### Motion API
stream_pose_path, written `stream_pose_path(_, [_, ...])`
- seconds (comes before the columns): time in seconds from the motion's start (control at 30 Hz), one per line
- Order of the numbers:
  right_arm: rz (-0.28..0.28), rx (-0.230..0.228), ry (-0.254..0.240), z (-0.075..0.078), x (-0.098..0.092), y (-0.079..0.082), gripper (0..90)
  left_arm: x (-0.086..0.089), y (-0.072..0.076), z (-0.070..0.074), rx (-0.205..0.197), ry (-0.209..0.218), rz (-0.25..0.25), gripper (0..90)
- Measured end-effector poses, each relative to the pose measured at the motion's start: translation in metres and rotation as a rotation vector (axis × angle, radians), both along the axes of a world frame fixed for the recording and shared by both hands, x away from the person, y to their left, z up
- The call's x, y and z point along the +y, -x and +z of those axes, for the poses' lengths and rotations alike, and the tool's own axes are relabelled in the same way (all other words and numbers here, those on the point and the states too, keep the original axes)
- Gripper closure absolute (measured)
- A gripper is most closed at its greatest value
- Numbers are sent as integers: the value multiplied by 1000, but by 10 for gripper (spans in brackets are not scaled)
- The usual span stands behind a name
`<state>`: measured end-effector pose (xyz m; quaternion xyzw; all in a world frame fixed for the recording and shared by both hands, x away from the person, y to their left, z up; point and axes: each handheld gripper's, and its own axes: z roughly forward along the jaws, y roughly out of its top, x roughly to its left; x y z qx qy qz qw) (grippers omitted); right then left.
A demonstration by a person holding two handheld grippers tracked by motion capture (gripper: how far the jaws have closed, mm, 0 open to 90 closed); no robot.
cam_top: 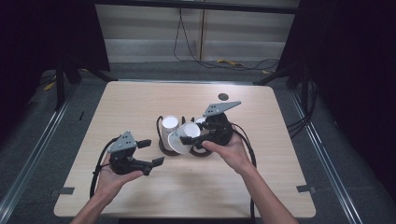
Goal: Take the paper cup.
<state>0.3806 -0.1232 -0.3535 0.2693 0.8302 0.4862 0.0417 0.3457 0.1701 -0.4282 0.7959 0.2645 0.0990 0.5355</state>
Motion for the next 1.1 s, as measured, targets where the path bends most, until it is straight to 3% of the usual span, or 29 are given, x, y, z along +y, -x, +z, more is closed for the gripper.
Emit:
stream_pose_path(0.07, [-7, -3, -19, -5, -4, 5, 377, -4, 1, -1, -5, 9, -9, 164])
stream_pose_path(0.23, [-19, -10, -2, -13, -5, 9, 377, -15, 2, -7, 15, 5, -31, 180])
stream_pose_path(0.43, [-26, 0, -42, -25, -12, 16, 377, -20, 2, -7, 10, 19, -43, 167])
stream_pose_path(0.53, [-24, 9, -54, -31, -12, 19, 377, -24, 4, -9, 7, 63, -52, 167])
stream_pose_path(0.6, [-18, 12, -61, -33, -12, 20, 377, -25, 6, -9, -10, 56, -55, 166])
stream_pose_path(0.7, [-15, 16, -85, -38, -12, 23, 377, -27, 7, -11, -4, 64, -63, 161])
stream_pose_path(0.73, [-12, 27, -116, -41, -14, 24, 376, -27, 7, -12, -3, 62, -64, 158])
stream_pose_path(0.97, [-12, 45, -172, -52, -21, 24, 375, -24, 7, -18, 14, 29, -59, 161])
stream_pose_path(1.03, [-14, 60, -197, -55, -22, 25, 376, -23, 7, -18, 19, 44, -67, 162])
stream_pose_path(1.1, [-12, 61, -185, -58, -22, 25, 376, -23, 8, -17, 20, 53, -78, 178])
